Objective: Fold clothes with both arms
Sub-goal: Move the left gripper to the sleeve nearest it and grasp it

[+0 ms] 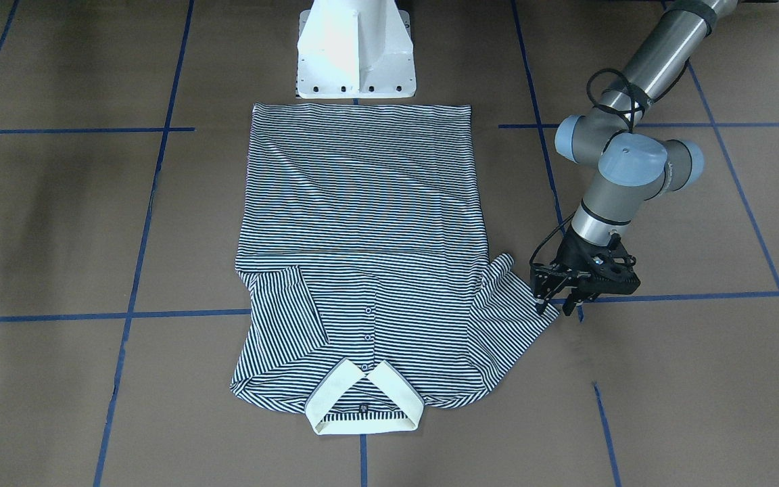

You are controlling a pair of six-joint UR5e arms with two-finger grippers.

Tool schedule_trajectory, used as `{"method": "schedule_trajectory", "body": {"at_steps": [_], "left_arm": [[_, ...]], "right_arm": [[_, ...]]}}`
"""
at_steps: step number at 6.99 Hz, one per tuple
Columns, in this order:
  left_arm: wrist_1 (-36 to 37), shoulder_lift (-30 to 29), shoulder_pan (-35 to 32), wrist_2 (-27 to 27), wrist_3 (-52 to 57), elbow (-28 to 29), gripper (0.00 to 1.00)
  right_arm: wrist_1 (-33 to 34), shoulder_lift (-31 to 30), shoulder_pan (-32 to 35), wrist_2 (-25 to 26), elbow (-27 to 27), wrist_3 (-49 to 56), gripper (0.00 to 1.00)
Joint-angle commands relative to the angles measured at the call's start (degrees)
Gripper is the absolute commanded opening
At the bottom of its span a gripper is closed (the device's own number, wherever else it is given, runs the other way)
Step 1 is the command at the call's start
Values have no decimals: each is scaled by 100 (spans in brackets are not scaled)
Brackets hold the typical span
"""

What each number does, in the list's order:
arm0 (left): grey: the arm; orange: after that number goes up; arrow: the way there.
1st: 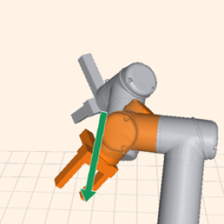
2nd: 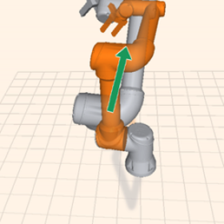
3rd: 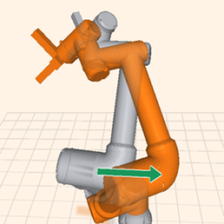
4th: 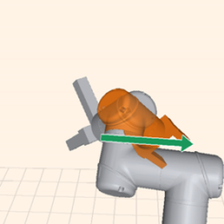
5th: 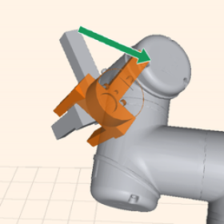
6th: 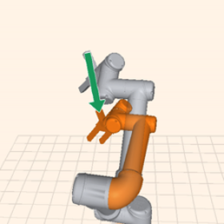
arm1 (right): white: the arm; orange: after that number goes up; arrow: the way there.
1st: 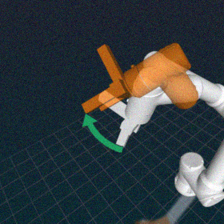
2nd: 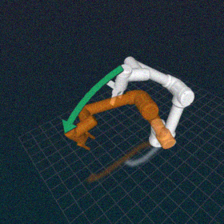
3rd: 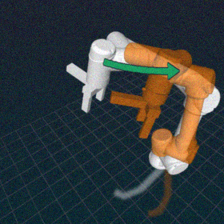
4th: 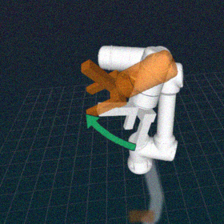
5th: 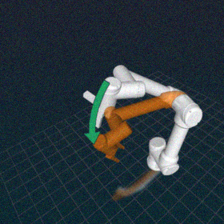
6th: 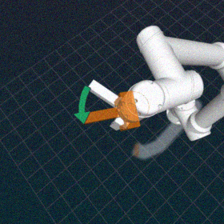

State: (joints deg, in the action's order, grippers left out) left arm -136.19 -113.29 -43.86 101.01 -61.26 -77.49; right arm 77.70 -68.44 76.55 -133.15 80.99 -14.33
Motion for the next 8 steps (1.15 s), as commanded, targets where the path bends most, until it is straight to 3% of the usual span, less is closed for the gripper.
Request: {"method": "schedule_trajectory", "body": {"at_steps": [1,3,5,6,8], "left_arm": [[5,0,17,-12,18,6,57],[23,-9,26,-82,18,32,54],[14,-27,35,-213,-8,41,26],[5,-27,61,-266,-17,32,0],[40,-79,61,-258,9,-90,0]], "right_arm": [[0,-46,0,0,49,0,100],[0,-125,0,0,127,0,100],[0,-152,0,0,163,0,100],[0,-160,0,-9,163,0,100],[0,-152,0,0,163,0,100]]}}
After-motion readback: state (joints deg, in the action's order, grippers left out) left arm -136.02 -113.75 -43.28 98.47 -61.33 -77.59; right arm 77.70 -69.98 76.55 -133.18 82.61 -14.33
